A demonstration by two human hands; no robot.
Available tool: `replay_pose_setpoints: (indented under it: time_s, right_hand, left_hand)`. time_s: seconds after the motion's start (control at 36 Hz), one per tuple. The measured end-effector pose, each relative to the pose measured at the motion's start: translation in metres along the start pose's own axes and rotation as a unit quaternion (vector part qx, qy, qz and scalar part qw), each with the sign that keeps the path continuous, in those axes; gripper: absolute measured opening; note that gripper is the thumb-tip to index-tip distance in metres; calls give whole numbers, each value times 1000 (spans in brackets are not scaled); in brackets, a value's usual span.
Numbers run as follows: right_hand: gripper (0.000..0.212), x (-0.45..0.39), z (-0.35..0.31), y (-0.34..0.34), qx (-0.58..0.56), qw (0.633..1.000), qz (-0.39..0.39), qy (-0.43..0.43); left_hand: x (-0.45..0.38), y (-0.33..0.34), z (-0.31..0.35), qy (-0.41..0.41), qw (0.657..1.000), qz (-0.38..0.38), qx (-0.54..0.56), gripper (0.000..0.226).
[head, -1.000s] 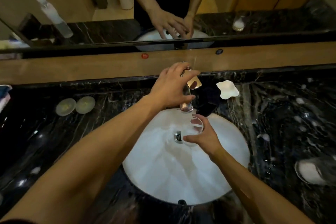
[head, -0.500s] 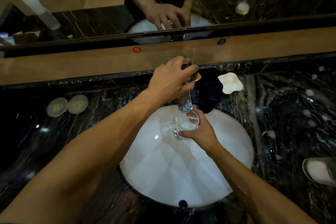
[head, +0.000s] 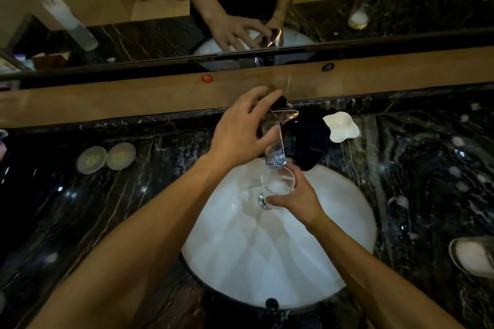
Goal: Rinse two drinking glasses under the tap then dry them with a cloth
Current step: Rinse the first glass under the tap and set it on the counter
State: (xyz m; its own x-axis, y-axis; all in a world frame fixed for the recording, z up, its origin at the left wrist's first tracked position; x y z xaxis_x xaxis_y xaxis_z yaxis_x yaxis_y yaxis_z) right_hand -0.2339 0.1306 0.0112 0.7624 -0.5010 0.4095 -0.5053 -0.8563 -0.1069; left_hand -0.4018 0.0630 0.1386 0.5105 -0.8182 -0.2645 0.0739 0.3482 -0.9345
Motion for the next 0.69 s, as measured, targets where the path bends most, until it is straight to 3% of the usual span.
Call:
replay_pose_setpoints:
  time_s: [0.08, 0.17, 0.28, 0.36, 0.47, 0.69]
  right_hand:
    - [86, 0, 0, -1, 6, 1000, -1, -3]
    - [87, 0, -1, -1, 19, 1000, 1, -10]
    - [87, 2, -4, -1, 29, 999, 1, -19]
    - [85, 3, -4, -1, 41, 999, 6, -30]
    - [80, 3, -8, -1, 73, 996, 29, -50]
    - [83, -14, -4, 3, 195, 979, 18, -59]
  left_hand:
    - [50, 8, -30, -132, 989, 35, 62, 61]
    - [119, 28, -66, -266, 963, 22, 44, 59]
    - [212, 51, -103, -370, 925, -59, -59, 64]
    - [272, 64, -116, -437, 888, -123, -75, 70]
    - [298, 73, -118, -431, 886, -144, -95, 81]
    - [299, 76, -120, -429, 886, -122, -125, 76]
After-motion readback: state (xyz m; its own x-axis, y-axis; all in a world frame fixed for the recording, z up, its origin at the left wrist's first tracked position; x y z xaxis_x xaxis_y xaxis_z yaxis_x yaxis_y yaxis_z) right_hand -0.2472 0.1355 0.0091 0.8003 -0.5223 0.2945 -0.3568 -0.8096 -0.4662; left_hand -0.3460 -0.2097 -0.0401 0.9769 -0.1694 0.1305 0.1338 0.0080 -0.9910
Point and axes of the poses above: each hand's wrist, its own x-axis away from the middle knuckle, its own y-axis out of the palm, z = x × y, the point moved 4 cm from there along -x, towards the middle knuckle, and after that the axes turned 8 degrees about -x, right-handed, at the moved point
